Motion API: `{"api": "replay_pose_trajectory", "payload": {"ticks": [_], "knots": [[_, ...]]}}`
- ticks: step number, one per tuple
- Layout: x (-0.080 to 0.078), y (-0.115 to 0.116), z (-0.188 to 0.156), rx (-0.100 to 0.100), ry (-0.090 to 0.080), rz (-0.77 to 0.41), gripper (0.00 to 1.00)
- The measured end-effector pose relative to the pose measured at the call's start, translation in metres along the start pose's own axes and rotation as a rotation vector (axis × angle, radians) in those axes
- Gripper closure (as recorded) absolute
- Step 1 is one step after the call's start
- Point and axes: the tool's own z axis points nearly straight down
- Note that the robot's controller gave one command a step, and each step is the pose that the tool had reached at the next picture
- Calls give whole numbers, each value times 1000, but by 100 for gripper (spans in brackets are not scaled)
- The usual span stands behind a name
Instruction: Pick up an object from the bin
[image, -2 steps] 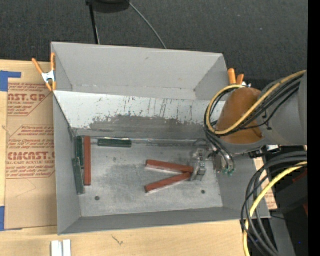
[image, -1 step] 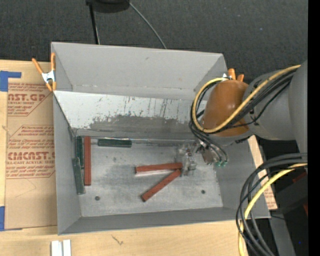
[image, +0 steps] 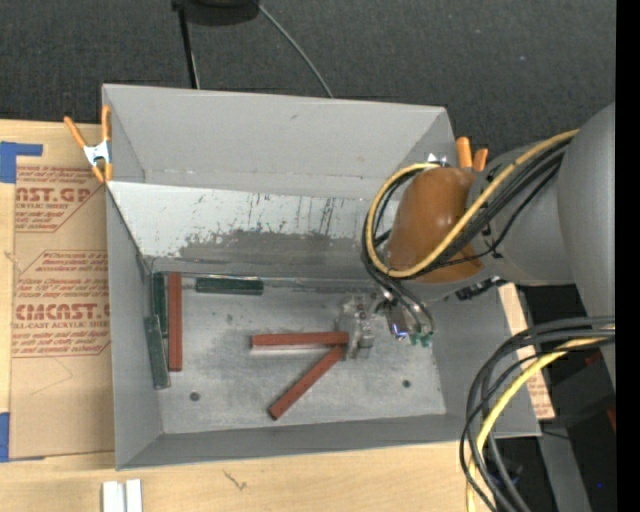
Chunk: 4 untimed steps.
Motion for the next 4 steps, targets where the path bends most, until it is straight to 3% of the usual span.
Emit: {"api": "replay_pose_trajectory", "payload": {"ticks": [1, 3, 4], "knots": [[-2, 47, 3, 1, 0, 92, 100], [-14, 88, -3, 0, 0, -248, 100], [-19, 103, 0, 0, -1, -51, 100]]}}
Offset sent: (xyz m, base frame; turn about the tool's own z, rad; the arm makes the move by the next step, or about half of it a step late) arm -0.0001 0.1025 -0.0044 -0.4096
